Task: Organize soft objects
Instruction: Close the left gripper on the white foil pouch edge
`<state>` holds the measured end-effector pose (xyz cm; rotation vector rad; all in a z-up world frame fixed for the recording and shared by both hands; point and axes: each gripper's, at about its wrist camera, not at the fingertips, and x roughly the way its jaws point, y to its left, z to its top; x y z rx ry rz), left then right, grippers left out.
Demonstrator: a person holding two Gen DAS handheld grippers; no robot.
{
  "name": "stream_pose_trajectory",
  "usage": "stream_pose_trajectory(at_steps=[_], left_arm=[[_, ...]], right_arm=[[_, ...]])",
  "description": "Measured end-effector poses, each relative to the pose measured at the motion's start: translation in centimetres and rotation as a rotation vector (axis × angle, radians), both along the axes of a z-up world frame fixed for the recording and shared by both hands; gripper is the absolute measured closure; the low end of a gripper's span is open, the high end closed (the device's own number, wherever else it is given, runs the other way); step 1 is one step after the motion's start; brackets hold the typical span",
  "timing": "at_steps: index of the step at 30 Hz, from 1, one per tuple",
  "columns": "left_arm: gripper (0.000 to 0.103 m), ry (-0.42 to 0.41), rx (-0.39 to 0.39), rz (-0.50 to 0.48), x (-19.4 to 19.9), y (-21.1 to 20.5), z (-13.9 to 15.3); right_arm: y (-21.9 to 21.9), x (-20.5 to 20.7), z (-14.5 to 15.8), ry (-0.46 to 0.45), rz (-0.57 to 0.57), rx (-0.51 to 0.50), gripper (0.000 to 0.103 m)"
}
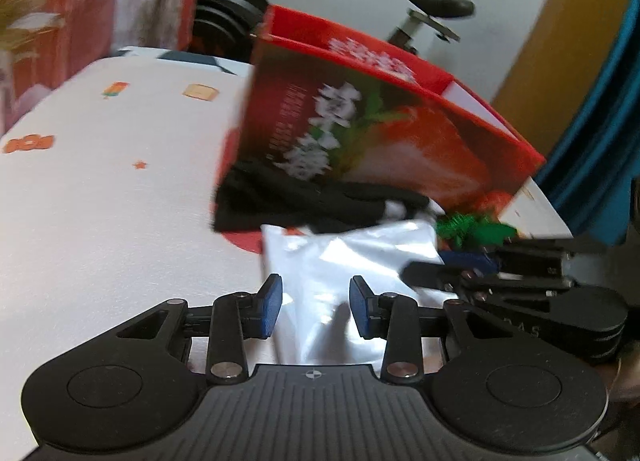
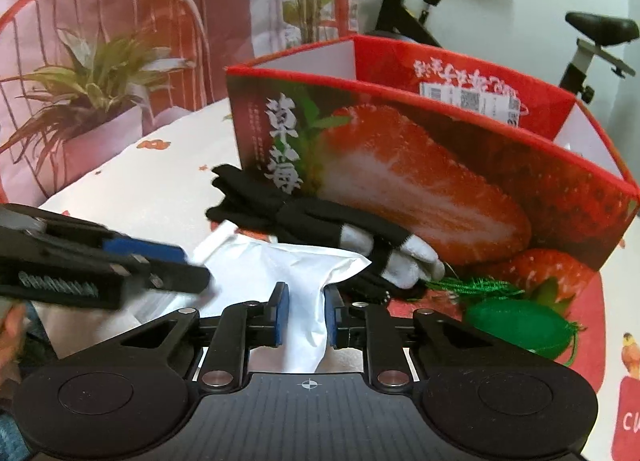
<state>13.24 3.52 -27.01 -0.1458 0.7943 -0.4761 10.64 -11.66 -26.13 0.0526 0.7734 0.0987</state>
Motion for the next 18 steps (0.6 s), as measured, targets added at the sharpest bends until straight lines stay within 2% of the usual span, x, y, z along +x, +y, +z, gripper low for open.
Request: stream_pose_trajectory(at_steps=[6, 11, 15, 18], left_arm=[[0.064, 0.019, 0.000, 0.085, 0.9, 1.5, -0.4], [0.064, 0.062, -0.009, 0.071, 1.7, 1.3, -1.1], [0.064, 0.058, -0.006, 0.050, 2.3, 0.7, -1.4], [0.052, 0.049, -0.044, 0.023, 2.8, 0.4, -1.7]], right_arm=[[0.0, 0.1, -1.4, 0.027, -0.009, -0.038, 0.086], [0.2, -0.3, -1.5, 0.026, -0.002, -0.060, 0.086], [0.1, -0.3, -1.6, 0.025, -0.001, -0.058, 0.086], [0.0, -0.3, -1.8, 0.023, -0.003, -0.048, 0.086]])
